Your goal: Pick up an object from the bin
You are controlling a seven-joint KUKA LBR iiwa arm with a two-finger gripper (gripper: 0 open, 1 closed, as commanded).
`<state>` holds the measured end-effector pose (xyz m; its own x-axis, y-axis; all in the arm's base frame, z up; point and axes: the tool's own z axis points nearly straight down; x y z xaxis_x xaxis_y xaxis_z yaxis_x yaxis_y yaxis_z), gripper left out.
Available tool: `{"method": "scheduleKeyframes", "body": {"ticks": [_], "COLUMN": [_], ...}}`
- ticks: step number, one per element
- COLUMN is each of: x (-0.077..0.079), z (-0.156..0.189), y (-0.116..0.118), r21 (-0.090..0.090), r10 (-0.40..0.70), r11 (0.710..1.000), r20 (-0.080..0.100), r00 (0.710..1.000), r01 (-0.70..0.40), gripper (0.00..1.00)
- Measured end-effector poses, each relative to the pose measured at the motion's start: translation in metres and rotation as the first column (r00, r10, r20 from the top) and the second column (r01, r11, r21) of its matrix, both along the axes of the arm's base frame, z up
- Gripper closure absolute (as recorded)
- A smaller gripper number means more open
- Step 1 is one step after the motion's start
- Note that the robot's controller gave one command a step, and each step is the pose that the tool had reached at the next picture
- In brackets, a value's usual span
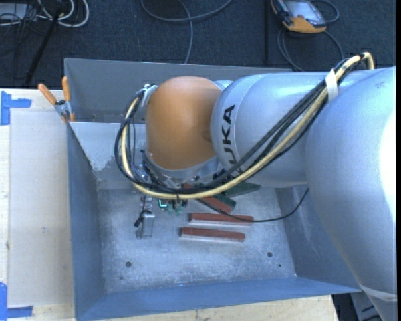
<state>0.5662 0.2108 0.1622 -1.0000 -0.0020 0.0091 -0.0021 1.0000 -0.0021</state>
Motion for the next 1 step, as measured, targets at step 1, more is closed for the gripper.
{"method": "scheduleKeyframes", "body": {"ticks": [1], "x": [0.0022], "z": [0.004], "y": [-0.0008], "r21": [0.002], "r10": [-0.004], "r11": [1.0], "r20": [0.007], "r00": [1.0], "r01": [0.004], "gripper": [0.0]}}
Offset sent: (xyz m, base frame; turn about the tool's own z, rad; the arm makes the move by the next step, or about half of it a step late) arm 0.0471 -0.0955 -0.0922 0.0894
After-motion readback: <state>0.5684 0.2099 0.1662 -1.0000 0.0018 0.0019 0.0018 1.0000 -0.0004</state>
